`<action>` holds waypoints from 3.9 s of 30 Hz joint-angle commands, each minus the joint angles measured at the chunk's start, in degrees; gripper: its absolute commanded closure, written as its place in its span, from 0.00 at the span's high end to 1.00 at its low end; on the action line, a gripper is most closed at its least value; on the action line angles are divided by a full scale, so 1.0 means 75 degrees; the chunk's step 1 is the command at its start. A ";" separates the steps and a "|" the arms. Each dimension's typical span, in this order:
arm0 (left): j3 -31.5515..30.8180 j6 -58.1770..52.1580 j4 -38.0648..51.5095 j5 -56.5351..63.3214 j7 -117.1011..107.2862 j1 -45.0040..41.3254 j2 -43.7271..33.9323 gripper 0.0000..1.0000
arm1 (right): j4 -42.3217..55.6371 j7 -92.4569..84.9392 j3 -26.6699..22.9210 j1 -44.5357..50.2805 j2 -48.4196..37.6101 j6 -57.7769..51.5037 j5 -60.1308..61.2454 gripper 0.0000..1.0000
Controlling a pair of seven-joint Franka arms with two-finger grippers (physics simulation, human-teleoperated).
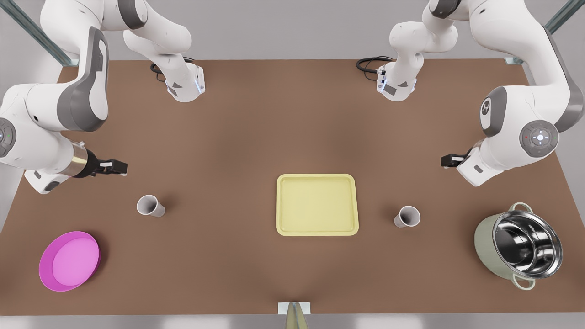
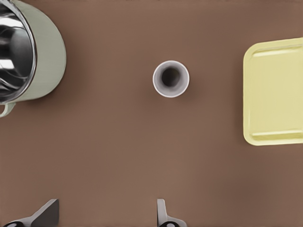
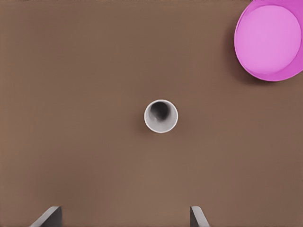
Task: Use both arms to respectively pick up the white IKEA cups from the middle-left and middle-right positions, then place the white IKEA cups onto the middle-middle tray, ensuring that the cups remain upright and do not tip over
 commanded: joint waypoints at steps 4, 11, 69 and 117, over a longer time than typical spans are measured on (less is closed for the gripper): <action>0.0000 0.0147 -0.0039 0.0013 0.0158 -0.0012 0.0085 1.00 | -0.0102 -0.0021 -0.0010 0.0000 -0.0033 0.0194 0.0011 1.00; -0.0175 0.4331 -0.0062 -0.0854 0.0228 0.0574 0.2534 1.00 | -0.0125 -0.0536 -0.0033 -0.0328 0.1220 0.1014 -0.0130 1.00; -0.2414 0.4519 0.0149 -0.0608 -0.6334 -0.1008 0.4105 0.38 | -0.3020 -0.0665 0.1115 0.0303 0.1889 0.6300 0.0140 0.21; -0.0258 -0.1271 0.0805 0.0200 0.0720 -0.0656 0.0343 1.00 | 0.1012 -0.0502 0.1619 0.3305 0.3834 0.4121 0.1264 1.00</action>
